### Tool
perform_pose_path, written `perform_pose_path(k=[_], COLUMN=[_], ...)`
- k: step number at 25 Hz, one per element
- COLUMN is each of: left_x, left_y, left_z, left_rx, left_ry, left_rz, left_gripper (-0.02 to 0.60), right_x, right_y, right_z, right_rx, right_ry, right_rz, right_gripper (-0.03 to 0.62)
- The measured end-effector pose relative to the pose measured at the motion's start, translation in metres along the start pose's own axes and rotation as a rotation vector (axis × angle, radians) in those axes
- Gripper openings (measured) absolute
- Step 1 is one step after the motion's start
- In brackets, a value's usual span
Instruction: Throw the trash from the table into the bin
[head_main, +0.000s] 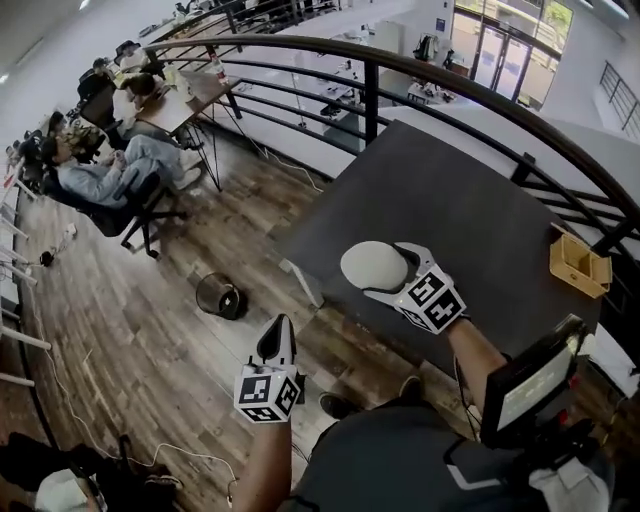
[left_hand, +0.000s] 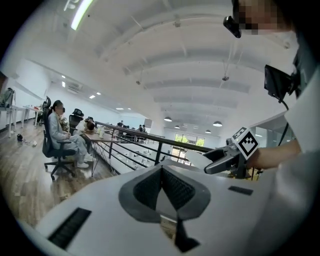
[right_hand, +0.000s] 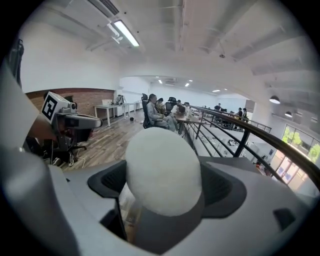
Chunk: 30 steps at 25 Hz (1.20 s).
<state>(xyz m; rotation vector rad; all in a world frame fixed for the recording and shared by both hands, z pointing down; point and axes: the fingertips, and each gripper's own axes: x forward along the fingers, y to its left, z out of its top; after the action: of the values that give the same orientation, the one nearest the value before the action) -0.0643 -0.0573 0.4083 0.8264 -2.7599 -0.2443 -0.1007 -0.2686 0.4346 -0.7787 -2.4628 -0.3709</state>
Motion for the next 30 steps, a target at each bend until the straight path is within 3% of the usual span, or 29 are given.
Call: perform_pose_path(k=[6, 11, 20, 30], left_x=[-0.053, -0.078, -0.124, -0.124], left_y=[0.085, 0.122, 0.180, 0.282], left_z=[0.009, 0.026, 0.025, 0.054], left_rx=[-0.004, -0.042, -0.093, -0.087], left_ry=[-0.067, -0.105, -0.138, -0.136], left_rz=[0.110, 0.188, 0.308, 0.479], left_gripper=[0.011, 0.011, 0.011, 0.011], right_x=[0.060, 0.086, 0.130, 0.230], right_y=[0.072, 0.106, 0.173, 0.201], right_z=[0.050, 0.105, 0.163, 0.224], right_rx=[-0.067, -0.136, -0.209, -0.253], right_ry=[-0.044, -0.077, -0.142, -0.179], right_rz=[0.069, 0.141, 0.259, 0.404], right_gripper=[0.471, 0.471, 0.471, 0.471])
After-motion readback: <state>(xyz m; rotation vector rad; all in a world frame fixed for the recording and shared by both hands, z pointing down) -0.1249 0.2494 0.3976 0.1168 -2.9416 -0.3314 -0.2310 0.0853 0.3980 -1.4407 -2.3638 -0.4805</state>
